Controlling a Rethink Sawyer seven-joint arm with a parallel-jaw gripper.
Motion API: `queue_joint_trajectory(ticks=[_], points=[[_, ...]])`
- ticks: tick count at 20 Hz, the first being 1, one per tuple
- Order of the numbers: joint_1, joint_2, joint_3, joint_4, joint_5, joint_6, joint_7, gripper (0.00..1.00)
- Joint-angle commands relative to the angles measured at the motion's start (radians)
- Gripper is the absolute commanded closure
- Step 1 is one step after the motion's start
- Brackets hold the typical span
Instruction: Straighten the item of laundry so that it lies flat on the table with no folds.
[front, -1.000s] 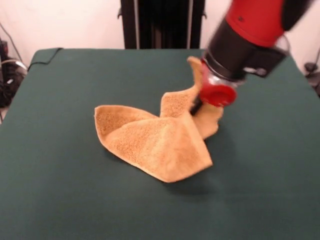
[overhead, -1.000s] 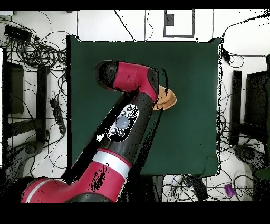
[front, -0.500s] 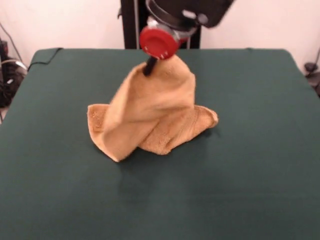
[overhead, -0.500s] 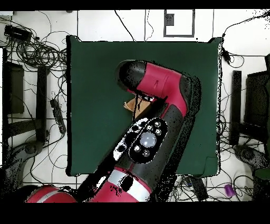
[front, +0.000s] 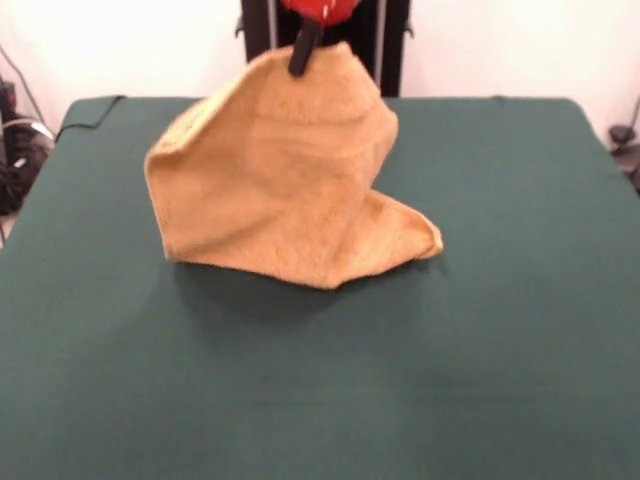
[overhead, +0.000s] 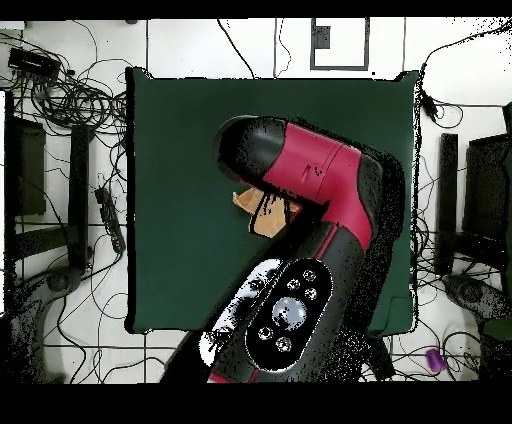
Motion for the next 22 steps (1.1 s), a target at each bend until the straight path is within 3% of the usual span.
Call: queue_joint_trajectory(ticks=[1,11,22], points=[[0.035,-0.165,0.028,0.161,-0.061,0.217,-0.028,1.00],[0.016,-0.367,0.036,0.214,-0.183,0.370,-0.129,1.00],[-0.041,-0.436,0.118,0.281,-0.253,0.293,-0.178,1.00]])
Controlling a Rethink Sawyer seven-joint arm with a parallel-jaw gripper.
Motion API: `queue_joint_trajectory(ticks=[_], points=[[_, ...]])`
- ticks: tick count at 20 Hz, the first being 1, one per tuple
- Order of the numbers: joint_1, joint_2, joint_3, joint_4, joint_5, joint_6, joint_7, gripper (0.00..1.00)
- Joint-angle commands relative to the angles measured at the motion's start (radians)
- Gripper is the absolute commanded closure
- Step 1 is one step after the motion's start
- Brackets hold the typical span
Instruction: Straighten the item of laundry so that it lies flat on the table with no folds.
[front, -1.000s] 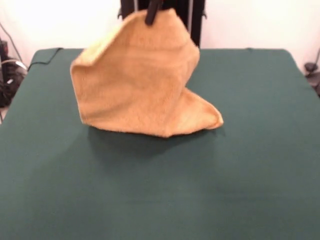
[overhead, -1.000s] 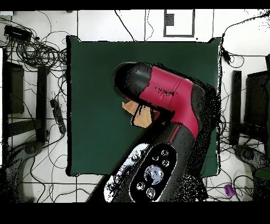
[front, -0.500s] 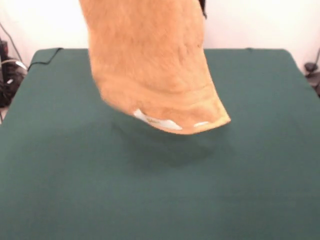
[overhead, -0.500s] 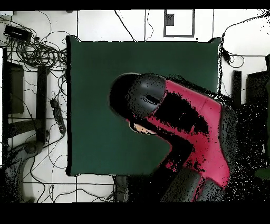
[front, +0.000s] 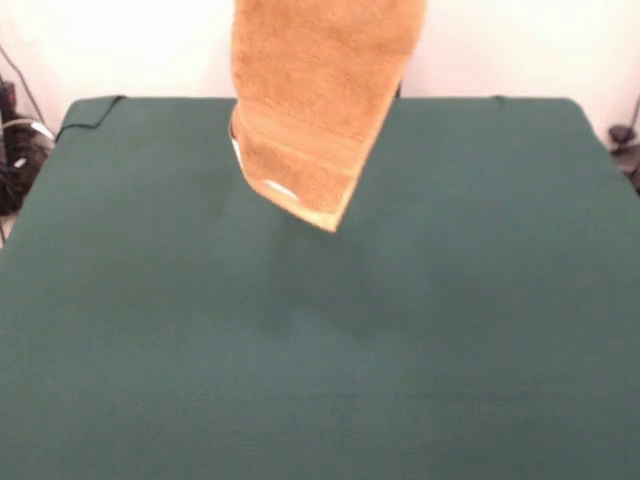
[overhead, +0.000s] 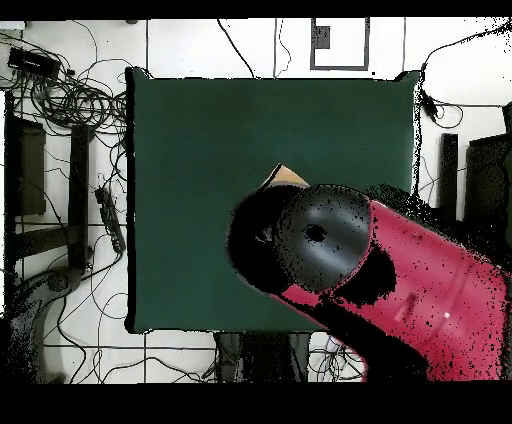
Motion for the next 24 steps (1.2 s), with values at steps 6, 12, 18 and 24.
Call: queue_joint_trajectory(ticks=[6,12,18,24], points=[[-0.091,-0.051,0.169,0.182,-0.111,-0.032,-0.337,1.00],[-0.216,-0.097,0.250,0.243,-0.164,-0.149,-0.471,1.00],[-0.335,-0.117,0.320,0.278,-0.204,-0.246,-0.581,1.00],[-0.330,-0.126,0.324,0.310,-0.204,-0.275,-0.497,1.00]])
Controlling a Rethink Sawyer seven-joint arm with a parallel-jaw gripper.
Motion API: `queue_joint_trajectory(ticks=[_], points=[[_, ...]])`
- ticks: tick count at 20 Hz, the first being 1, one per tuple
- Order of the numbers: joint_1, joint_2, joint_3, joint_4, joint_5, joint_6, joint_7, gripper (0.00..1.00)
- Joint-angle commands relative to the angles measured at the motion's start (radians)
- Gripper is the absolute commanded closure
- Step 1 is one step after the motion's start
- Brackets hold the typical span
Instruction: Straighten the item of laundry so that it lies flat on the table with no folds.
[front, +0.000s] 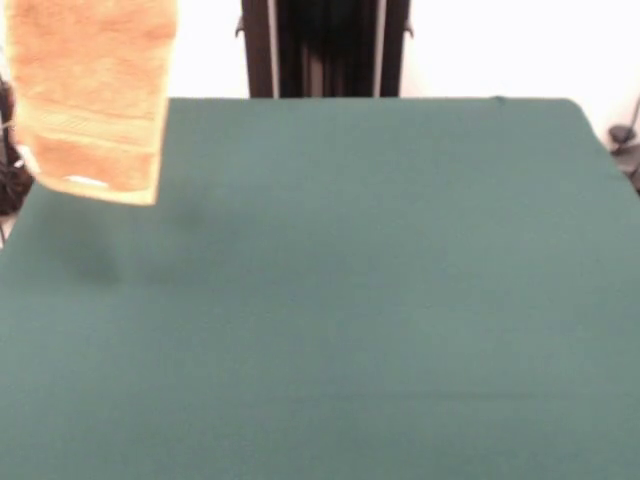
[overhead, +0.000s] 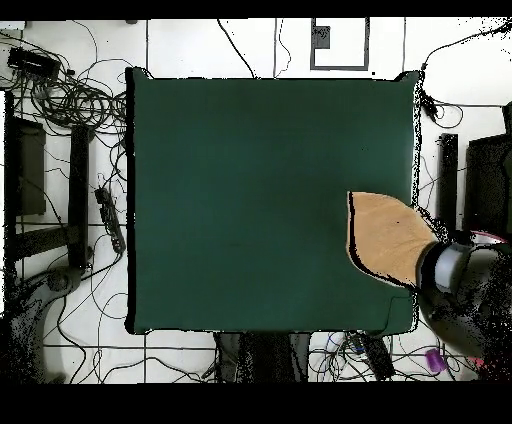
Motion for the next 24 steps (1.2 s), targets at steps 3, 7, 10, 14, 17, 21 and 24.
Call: queue_joint_trajectory(ticks=[3,7,10,14,17,21,24], points=[[0.070,0.007,0.138,0.219,-0.010,-0.073,-0.088,1.00],[0.118,0.047,0.109,0.242,-0.026,-0.096,0.016,1.00],[0.119,0.062,0.110,0.278,-0.007,-0.137,0.037,1.00],[0.110,0.065,0.115,0.314,0.008,-0.206,0.035,1.00],[0.103,0.068,0.118,0.312,0.009,-0.212,0.026,1.00],[0.094,0.075,0.122,0.307,0.011,-0.217,0.021,1.00],[0.085,0.089,0.132,0.317,0.016,-0.256,0.028,1.00]])
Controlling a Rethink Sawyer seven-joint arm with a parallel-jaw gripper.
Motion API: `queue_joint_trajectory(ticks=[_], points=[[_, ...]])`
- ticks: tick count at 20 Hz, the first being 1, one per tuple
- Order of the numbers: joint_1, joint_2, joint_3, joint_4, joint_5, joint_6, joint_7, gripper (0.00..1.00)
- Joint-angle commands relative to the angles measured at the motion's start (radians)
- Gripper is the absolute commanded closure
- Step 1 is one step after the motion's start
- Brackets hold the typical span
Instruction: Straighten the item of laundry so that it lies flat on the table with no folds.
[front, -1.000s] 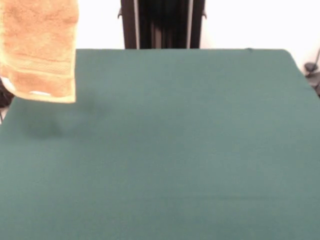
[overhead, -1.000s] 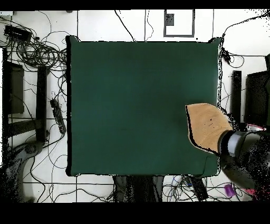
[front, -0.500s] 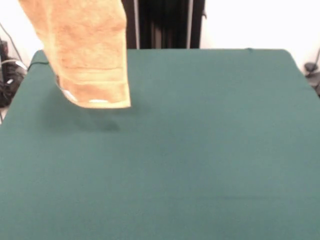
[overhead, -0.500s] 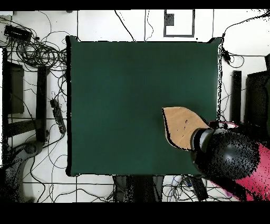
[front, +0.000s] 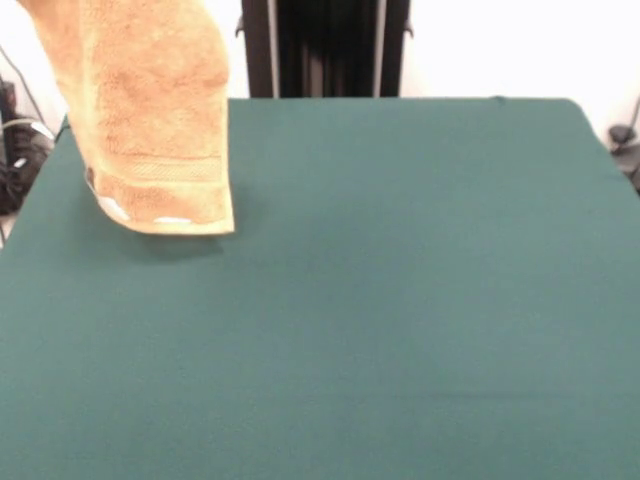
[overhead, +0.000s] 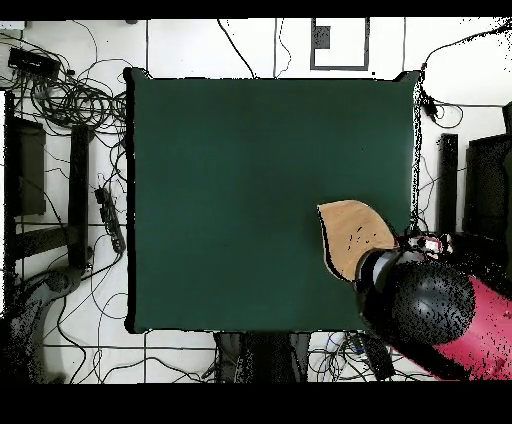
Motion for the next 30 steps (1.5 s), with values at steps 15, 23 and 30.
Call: queue_joint_trajectory(ticks=[15,23,30], points=[[0.064,0.155,0.094,0.173,0.047,-0.151,0.154,1.00],[0.140,0.198,0.067,0.192,0.084,-0.183,0.245,1.00],[0.199,0.236,0.042,0.208,0.152,-0.211,0.313,1.00]])
